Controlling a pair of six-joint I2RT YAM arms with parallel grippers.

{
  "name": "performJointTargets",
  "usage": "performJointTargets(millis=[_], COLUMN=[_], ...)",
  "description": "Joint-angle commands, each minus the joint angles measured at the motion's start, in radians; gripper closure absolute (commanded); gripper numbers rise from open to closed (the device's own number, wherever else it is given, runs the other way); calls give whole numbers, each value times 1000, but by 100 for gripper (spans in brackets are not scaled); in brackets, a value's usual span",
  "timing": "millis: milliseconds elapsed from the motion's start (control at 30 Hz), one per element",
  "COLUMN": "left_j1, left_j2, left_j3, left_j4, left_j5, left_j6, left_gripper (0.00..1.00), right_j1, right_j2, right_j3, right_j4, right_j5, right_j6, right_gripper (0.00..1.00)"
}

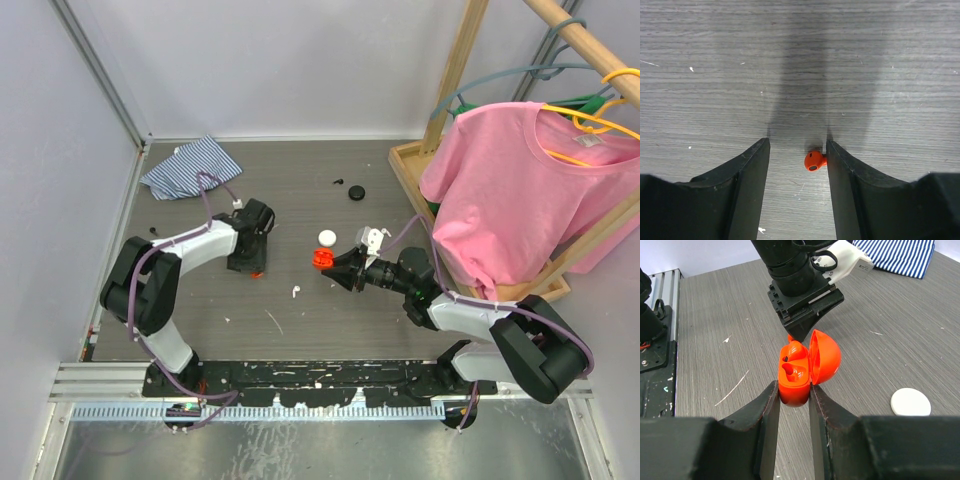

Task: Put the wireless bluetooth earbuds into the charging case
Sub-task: Pick up the earbud from the center of the board.

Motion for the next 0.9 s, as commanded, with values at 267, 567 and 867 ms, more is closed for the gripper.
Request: performJointTargets(millis=[267, 567, 867], left_j1=[-64, -68, -32], left_j2=[-44, -111, -282], left_j3=[8, -33, -114], left_j4=[-66, -85, 34], left_j5=[47, 10, 57], left_j6=[61, 20, -116], left_gripper=[45, 46, 49], right_j1=[4, 4, 4], right_j2=[-2, -5, -10], right_j3=[45, 47, 47], right_j4=[20, 13, 6], right_j5=[-11, -9, -2], right_j6=[-12, -15, -18], right_gripper=[99, 99, 99])
